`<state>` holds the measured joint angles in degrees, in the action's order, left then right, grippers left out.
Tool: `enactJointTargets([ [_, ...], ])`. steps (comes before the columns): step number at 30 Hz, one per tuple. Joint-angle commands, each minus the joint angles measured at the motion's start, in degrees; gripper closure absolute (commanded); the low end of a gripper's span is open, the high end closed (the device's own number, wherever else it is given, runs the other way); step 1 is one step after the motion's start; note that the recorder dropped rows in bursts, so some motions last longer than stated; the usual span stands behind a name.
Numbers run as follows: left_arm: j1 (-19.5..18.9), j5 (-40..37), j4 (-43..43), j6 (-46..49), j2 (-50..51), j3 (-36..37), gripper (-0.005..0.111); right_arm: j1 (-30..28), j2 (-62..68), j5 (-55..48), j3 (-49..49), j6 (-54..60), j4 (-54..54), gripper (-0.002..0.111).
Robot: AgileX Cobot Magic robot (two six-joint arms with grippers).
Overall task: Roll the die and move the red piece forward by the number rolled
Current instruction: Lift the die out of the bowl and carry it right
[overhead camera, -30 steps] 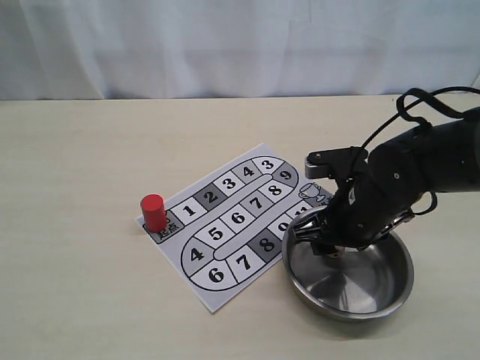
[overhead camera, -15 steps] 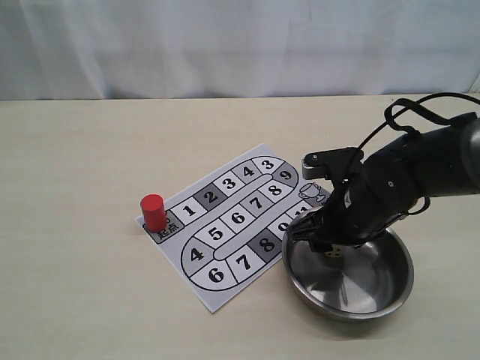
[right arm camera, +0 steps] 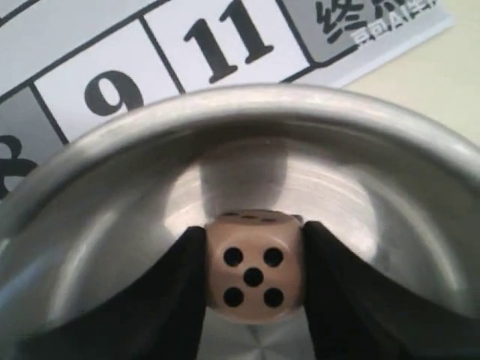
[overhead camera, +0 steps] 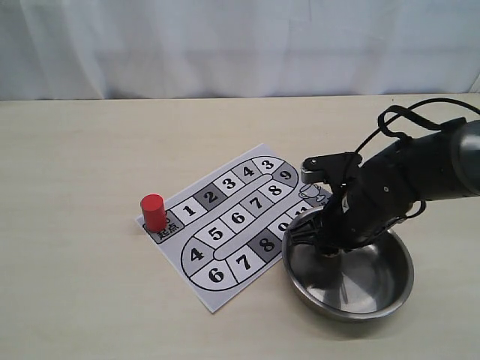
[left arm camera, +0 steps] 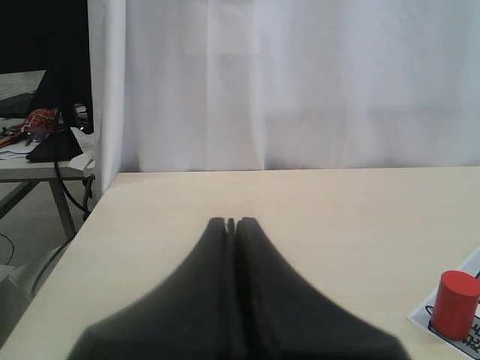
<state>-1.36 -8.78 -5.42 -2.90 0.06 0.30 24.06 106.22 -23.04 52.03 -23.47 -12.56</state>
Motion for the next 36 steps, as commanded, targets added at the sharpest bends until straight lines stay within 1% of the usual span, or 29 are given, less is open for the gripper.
enactJointTargets([
  [1,0.0,0.5,0.0,-0.1,-0.1,-0.3,0.107,-0.2,-4.5,-6.3,2.1,0.4,-2.1,0.104],
  [5,0.0,0.5,0.0,-0.1,-0.1,-0.3,0.107,-0.2,-9.4,-12.3,4.6,0.4,-7.6,0.104],
  [6,0.0,0.5,0.0,-0.1,-0.1,-0.3,0.107,-0.9,-11.5,-13.3,5.9,0.0,-11.4,0.104],
  [7,0.0,0.5,0.0,-0.1,-0.1,-0.3,0.107,-1.6,-12.3,-13.0,6.3,-0.1,-12.9,0.104],
  [9,0.0,0.6,0.0,-0.1,-0.1,-0.3,0.107,-5.5,-12.7,-12.3,7.0,-2.2,-16.8,0.104],
  [10,0.0,0.6,0.0,-0.1,-0.1,-0.3,0.107,-9.1,-11.8,-12.1,7.0,-5.0,-19.8,0.104],
  [13,0.0,0.6,0.0,-0.1,-0.1,-0.3,0.107,-15.6,-9.4,-10.9,7.0,-9.0,-25.7,0.104],
  [15,0.0,0.6,0.0,-0.1,-0.1,-0.3,0.107,-20.3,-6.5,-5.8,7.0,-10.1,-28.2,0.104],
  [17,0.0,0.6,0.0,-0.1,-0.1,-0.3,0.107,-22.8,-4.8,-1.0,7.0,-10.1,-30.1,0.104],
  [20,0.0,0.6,0.0,-0.1,-0.1,-0.3,0.107,-25.2,-3.0,5.1,7.0,-10.1,-33.9,0.104],
  [21,0.0,0.6,0.0,-0.1,-0.1,-0.3,0.107,-26.3,-2.1,8.4,7.0,-10.1,-34.4,0.104],
  [23,0.0,0.6,0.0,-0.1,-0.1,-0.3,0.107,-27.3,-0.5,11.4,7.0,-10.4,-34.2,0.104],
  [25,0.0,0.6,0.0,-0.1,-0.1,-0.3,0.107,-27.3,0.9,11.9,7.4,-10.4,-32.2,0.104],
  [26,0.0,0.6,0.0,-0.1,-0.1,-0.3,0.107,-27.3,1.5,12.1,7.8,-9.9,-31.2,0.102],
  [27,0.0,0.6,0.0,-0.1,-0.1,-0.3,0.107,-27.3,2.2,12.3,8.1,-9.4,-29.3,0.098],
  [29,0.0,0.6,0.0,-0.1,-0.1,-0.3,0.107,-27.2,3.3,13.8,8.5,-7.3,-22.2,0.088],
  [31,0.0,0.6,0.0,-0.1,-0.1,-0.3,0.107,-27.2,4.1,15.1,8.5,-1.1,-12.4,0.074],
  [33,0.0,0.6,0.0,-0.1,-0.1,-0.3,0.107,-26.3,4.4,15.1,8.5,5.4,-3.3,0.062],
  [34,0.0,0.6,0.0,-0.1,-0.1,-0.3,0.107,-25.4,4.4,14.5,8.6,9.5,0.8,0.059],
  [35,0.0,0.6,0.0,-0.1,-0.1,-0.3,0.107,-24.5,4.3,13.7,9.0,14.2,4.4,0.059],
  [36,0.0,0.6,0.0,-0.1,-0.1,-0.3,0.107,-23.0,4.3,12.6,9.6,19.2,10.4,0.060],
])
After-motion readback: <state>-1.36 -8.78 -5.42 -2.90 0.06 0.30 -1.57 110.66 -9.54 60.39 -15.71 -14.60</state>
